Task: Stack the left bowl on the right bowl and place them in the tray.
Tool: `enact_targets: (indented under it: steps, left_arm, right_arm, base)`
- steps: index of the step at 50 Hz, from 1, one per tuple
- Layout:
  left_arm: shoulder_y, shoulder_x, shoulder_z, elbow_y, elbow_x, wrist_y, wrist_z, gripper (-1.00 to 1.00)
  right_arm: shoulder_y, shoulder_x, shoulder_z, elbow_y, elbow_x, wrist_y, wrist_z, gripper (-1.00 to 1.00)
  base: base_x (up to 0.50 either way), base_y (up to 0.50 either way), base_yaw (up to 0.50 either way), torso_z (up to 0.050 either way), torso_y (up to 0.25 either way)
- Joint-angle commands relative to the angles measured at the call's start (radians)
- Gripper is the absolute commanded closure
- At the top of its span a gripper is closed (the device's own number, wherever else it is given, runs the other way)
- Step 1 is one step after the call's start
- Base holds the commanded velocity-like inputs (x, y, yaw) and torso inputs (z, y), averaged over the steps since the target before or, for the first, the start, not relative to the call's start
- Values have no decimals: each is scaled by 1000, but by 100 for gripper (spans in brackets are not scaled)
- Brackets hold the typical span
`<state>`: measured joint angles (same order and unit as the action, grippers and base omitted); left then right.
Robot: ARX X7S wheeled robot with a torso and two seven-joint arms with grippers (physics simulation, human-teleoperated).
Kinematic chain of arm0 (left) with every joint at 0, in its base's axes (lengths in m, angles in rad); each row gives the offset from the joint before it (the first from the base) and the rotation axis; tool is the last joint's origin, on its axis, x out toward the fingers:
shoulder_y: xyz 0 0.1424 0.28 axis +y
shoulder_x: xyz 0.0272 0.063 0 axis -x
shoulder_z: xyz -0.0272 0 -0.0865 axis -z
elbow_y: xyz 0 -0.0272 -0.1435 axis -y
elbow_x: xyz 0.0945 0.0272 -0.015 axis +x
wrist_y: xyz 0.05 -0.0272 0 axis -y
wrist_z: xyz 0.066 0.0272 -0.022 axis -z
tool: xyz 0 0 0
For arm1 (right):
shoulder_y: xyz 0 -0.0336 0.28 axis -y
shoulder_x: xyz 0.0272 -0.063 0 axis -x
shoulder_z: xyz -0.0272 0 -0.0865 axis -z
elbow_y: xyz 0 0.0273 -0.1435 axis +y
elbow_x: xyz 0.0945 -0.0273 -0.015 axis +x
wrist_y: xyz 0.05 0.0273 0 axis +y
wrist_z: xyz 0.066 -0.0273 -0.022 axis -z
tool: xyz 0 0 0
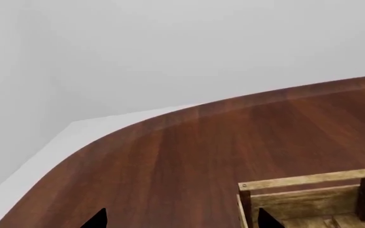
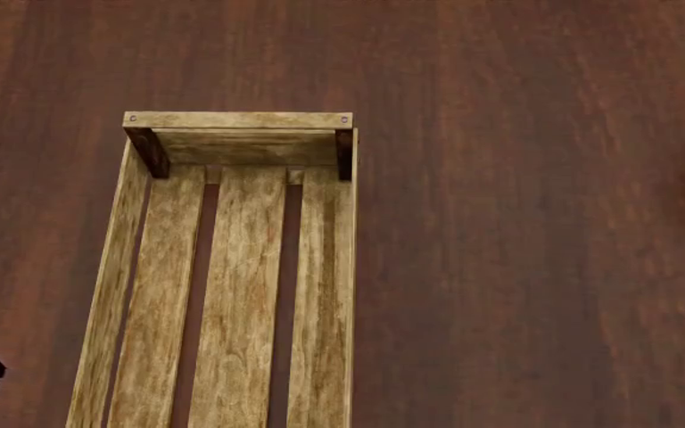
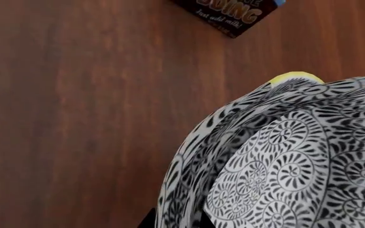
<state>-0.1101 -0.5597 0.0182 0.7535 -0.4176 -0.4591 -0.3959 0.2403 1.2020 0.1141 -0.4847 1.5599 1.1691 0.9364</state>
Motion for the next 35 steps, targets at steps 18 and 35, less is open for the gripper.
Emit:
enact_targets:
  steps: [18,35]
  left_arm:
    - [10,-9,-37,15,-31,1,-9,-100]
    - [25,-14,-62,14,-37,18,-12,-100]
  right_arm:
    - [572,-35,-293,-3,188,215,215,100]
    - [840,-152,-488,36,255,326,311,100]
  base:
    - [0,0,0,0,0]
    - [0,0,0,0,0]
